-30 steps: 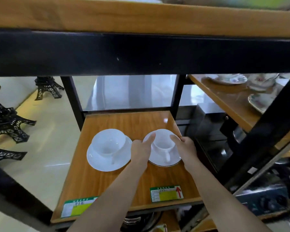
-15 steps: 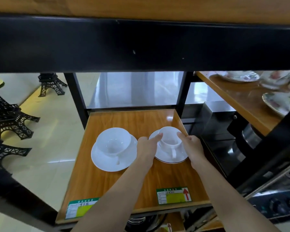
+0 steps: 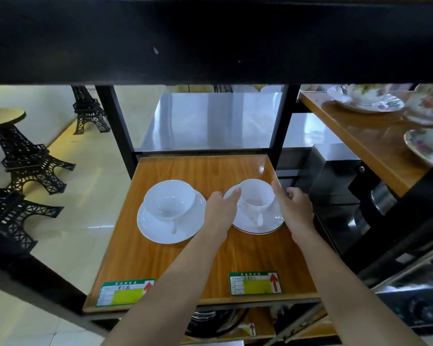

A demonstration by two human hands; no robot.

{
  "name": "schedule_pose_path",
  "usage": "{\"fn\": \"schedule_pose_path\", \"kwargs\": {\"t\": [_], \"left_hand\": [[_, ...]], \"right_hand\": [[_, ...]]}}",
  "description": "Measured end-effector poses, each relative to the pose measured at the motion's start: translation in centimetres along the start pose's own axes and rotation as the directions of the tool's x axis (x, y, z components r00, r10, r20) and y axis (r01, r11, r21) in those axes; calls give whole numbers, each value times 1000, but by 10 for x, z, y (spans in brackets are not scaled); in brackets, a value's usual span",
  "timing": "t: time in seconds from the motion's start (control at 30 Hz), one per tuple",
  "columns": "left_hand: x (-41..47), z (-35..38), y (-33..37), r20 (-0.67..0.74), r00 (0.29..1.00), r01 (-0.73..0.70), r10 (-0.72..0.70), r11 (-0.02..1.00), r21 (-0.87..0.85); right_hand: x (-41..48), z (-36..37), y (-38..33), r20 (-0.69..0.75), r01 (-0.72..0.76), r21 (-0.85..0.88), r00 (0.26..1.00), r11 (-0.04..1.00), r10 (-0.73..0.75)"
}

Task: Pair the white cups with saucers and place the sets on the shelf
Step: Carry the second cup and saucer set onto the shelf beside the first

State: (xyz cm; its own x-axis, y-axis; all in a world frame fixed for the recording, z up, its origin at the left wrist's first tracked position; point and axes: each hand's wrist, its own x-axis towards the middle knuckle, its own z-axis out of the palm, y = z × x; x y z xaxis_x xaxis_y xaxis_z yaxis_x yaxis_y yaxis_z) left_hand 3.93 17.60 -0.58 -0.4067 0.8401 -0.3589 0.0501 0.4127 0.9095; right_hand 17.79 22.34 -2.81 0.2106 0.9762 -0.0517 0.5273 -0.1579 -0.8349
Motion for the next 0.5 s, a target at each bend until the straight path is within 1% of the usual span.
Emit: {"fn": "schedule_pose_path", "kwargs": {"t": [0.03, 0.07, 0.13, 0.17, 0.2, 0.27, 0.33, 0.4, 0.5], "left_hand": [[-4, 0, 0, -20, 999, -36, 36, 999, 22], [-7, 0, 0, -41, 996, -71, 73, 997, 41], [-13, 0, -1, -64, 989, -128, 133, 989, 78], [-16, 1, -2, -65, 986, -147, 152, 986, 81], [-18, 2, -2, -64, 984, -161, 166, 984, 78], [-24, 2, -1, -94, 971, -210, 220, 972, 106], [-33, -4, 0, -144, 933, -305, 329, 938, 166], [-39, -15, 3, -192, 883, -393, 429, 898, 200], [-42, -43, 8, -299, 824, -438, 482, 875, 205]], "right_hand": [[-2, -3, -1, -48, 42, 20, 998, 999, -41], [-5, -6, -3, -55, 76, 68, 996, 995, -72], [-14, -11, -6, 7, 106, 157, 994, 982, -108], [-17, -12, -6, 39, 108, 171, 992, 979, -116], [-20, -13, -5, 55, 117, 174, 990, 978, -129], [-25, -13, -4, 41, 144, 169, 987, 975, -153], [-30, -13, -5, 6, 181, 161, 983, 970, -184], [-36, -14, -12, -23, 257, 143, 966, 956, -257], [-48, -10, -29, -31, 379, 141, 925, 915, -379]]}}
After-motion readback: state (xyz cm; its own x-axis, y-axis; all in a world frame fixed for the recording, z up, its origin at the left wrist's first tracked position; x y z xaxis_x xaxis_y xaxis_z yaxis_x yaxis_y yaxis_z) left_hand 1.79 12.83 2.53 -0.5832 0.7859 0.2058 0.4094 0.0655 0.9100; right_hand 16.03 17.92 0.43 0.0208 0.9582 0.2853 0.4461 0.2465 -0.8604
